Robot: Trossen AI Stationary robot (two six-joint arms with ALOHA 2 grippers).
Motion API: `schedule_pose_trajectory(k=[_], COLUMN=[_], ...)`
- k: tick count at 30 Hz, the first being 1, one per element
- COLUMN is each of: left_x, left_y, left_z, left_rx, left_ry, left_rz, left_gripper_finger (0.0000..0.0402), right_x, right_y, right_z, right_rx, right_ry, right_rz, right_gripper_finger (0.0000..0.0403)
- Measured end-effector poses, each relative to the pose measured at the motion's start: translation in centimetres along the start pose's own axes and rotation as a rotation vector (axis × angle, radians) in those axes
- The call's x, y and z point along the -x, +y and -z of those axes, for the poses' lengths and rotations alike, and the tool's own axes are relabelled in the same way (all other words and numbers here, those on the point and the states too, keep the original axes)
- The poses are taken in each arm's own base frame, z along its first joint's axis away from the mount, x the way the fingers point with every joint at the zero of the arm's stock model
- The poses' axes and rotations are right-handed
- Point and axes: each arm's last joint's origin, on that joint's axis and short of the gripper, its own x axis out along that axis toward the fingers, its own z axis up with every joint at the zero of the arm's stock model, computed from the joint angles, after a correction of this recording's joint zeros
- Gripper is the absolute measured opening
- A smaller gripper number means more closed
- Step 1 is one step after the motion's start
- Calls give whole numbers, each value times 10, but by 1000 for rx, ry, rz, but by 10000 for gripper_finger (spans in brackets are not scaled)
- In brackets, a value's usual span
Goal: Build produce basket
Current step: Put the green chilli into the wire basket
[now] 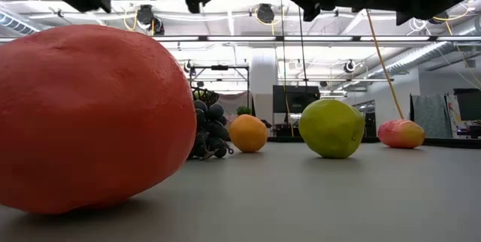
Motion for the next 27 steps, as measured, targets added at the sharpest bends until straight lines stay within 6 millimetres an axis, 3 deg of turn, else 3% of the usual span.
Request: schedule_pose_trajectory(k=[9,18,22,27], left_x=[-19,-19,-19,-9], left_y=[-2,-2,-2,0], left_z=[3,2,2,-13], left_rx=[14,11,16,30], left_ry=[-36,-22,-22,15], left_rz=[16,20,21,16], left_gripper_finger=[224,119,106,133], right_x=[-8,-9,-9,-7], right_y=[2,2,3,5], right_z=[12,15,15,10], right_rx=[10,3,-25,-27], right_ry=[-11,-12,-11,-22], right_rz=[-2,-2,-1,-7], right_gripper_finger=[61,67,97,165])
